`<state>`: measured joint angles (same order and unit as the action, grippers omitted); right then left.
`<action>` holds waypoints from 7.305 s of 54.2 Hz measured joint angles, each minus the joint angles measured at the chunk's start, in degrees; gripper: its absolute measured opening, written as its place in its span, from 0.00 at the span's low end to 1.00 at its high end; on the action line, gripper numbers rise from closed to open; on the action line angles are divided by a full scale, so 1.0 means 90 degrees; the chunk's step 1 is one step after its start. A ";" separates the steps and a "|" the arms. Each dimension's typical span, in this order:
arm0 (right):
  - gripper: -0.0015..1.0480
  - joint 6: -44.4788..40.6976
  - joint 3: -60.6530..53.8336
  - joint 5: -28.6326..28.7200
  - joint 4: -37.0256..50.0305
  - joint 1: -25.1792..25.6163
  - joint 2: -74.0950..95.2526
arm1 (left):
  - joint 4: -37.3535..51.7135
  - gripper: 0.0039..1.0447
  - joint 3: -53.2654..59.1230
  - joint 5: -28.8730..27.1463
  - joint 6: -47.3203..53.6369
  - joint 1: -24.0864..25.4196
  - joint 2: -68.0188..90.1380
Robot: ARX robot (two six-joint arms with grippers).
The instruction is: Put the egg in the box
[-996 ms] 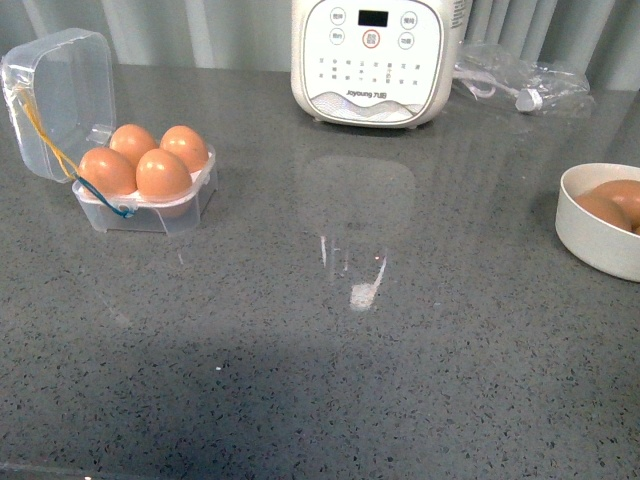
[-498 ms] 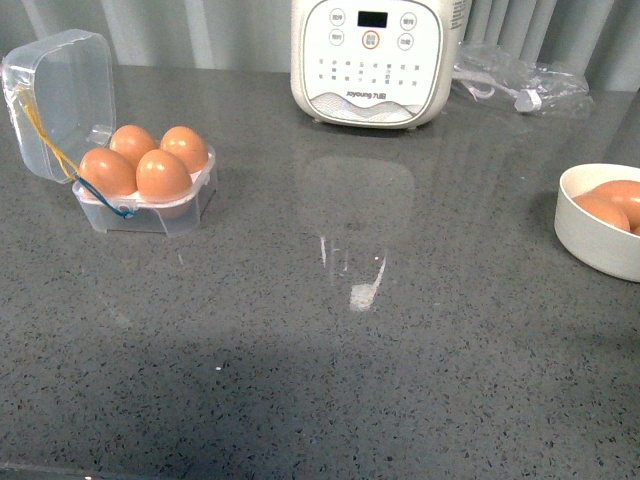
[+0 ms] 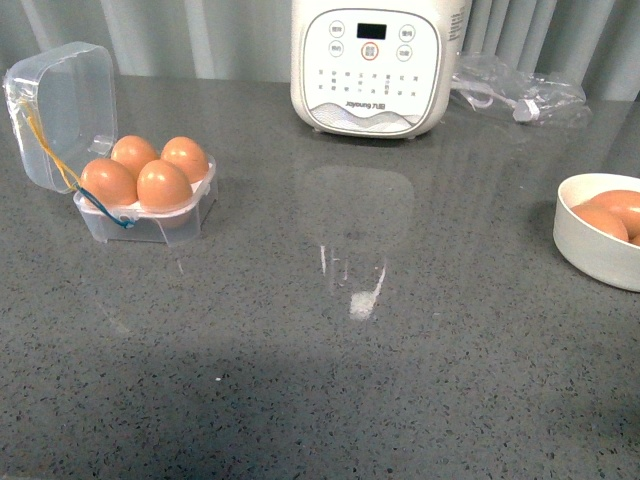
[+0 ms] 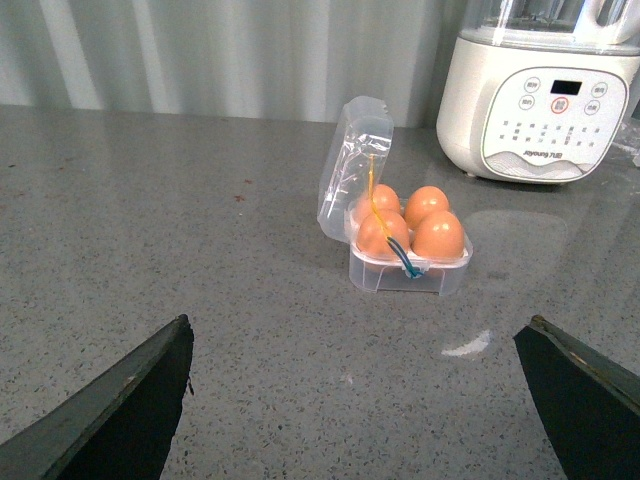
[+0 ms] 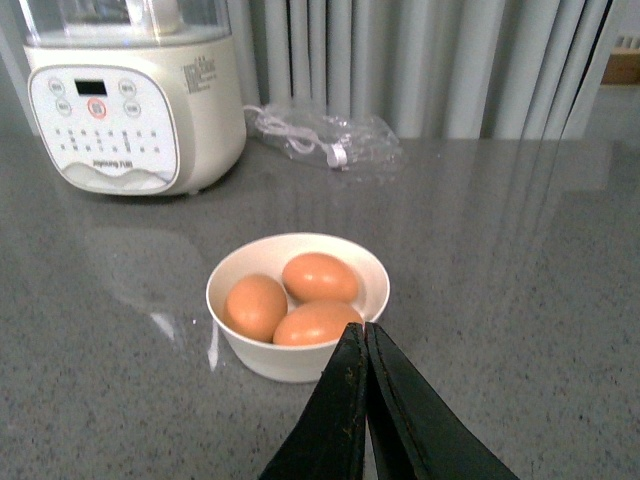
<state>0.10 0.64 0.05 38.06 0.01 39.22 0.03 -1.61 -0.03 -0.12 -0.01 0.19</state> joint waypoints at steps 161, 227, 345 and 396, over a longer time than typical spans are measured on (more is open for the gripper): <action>0.93 -0.0010 -0.0032 0.0002 -0.4226 0.0000 -0.4333 | -0.0835 0.94 -0.2368 0.1056 -0.0313 0.1090 0.4381; 0.93 -0.0010 -0.0032 0.0002 -0.4226 0.0002 -0.4333 | 0.1921 0.94 -0.5277 0.0695 0.0015 0.1158 1.0015; 0.93 -0.0010 -0.0032 0.0002 -0.4226 0.0002 -0.4333 | 0.1615 0.25 -0.1506 0.0984 0.0095 0.1027 0.3325; 0.93 -0.0010 -0.0032 0.0002 -0.4226 0.0000 -0.4333 | 0.1141 0.03 -0.0075 0.0005 0.0002 0.0000 0.1382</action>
<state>0.01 0.36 0.08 0.03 0.01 0.23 10.31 -2.28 0.01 -0.10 -0.01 12.62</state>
